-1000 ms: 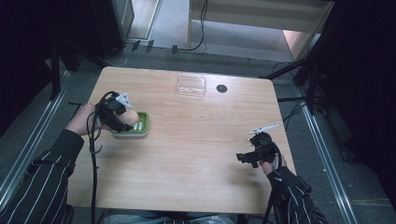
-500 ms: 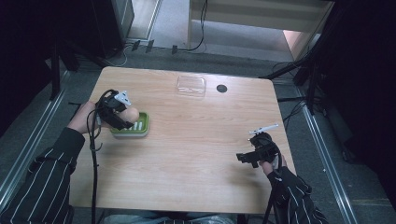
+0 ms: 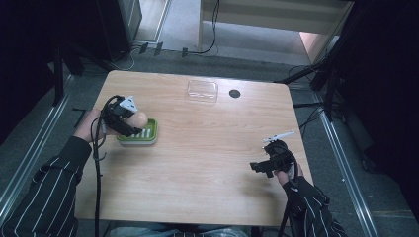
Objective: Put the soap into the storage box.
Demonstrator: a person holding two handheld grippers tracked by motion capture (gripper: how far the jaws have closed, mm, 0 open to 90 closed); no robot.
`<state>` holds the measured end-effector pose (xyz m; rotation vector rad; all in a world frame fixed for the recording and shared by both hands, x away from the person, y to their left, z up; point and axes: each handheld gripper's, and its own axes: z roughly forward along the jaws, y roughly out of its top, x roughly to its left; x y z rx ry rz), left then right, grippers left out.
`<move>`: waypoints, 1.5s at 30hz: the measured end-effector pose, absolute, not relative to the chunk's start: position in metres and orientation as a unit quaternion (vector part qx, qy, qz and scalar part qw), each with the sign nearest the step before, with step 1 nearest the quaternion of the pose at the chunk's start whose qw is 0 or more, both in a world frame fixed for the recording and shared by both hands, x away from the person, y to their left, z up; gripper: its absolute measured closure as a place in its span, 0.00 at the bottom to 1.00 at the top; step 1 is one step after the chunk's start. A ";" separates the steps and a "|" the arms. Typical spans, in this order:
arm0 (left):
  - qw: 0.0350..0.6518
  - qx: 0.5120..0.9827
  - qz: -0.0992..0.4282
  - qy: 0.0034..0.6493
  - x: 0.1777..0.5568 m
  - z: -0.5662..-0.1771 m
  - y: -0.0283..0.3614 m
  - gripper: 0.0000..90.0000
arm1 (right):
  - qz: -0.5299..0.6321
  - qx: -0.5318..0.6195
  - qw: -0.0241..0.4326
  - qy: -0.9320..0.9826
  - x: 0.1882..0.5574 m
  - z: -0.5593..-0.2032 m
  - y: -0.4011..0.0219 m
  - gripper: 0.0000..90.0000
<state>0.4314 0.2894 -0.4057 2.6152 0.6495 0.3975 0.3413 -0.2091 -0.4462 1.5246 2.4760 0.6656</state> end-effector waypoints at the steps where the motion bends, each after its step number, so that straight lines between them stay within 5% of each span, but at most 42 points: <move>1: 0.208 0.939 0.144 0.232 0.432 -0.407 0.289 0.37 | 0.222 0.510 0.079 0.827 0.341 -0.446 -0.209 0.16; 45: 0.143 0.952 0.118 0.242 0.442 -0.436 0.286 0.37 | 0.222 0.509 0.077 0.828 0.341 -0.446 -0.209 0.16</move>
